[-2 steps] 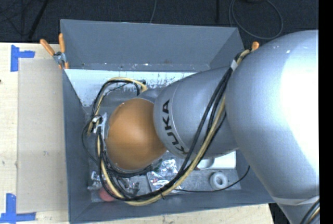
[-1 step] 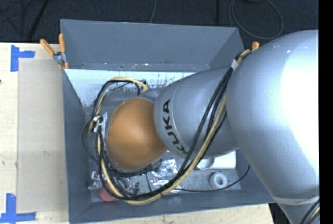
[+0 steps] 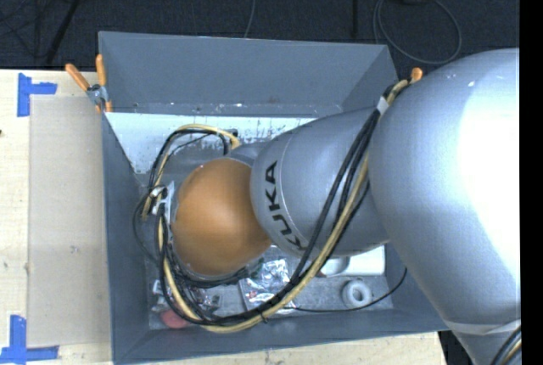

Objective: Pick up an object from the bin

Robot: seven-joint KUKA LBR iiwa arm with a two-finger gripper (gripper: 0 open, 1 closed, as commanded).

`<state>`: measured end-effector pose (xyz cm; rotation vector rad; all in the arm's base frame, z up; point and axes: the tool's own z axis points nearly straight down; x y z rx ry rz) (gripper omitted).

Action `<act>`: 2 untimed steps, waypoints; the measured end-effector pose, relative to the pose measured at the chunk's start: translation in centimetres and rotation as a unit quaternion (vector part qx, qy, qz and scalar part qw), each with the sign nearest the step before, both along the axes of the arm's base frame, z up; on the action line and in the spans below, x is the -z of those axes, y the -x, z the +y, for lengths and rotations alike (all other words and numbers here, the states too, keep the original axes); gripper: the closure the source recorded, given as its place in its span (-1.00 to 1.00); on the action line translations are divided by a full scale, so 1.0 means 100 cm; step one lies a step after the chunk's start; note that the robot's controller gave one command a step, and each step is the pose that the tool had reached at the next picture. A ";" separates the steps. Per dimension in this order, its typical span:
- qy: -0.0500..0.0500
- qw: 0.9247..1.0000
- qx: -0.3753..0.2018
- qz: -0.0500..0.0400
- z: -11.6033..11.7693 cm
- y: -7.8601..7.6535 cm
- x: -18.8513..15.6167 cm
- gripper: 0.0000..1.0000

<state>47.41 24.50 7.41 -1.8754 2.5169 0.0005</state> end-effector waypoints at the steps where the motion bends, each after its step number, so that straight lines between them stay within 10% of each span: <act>1: 0.000 1.000 0.002 0.000 0.001 -0.001 -0.043 1.00; 2: 0.000 1.000 0.004 0.001 0.002 0.000 -0.060 1.00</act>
Offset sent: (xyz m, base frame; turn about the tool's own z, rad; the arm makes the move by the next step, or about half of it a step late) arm 0.0000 -0.0001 0.0417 0.0000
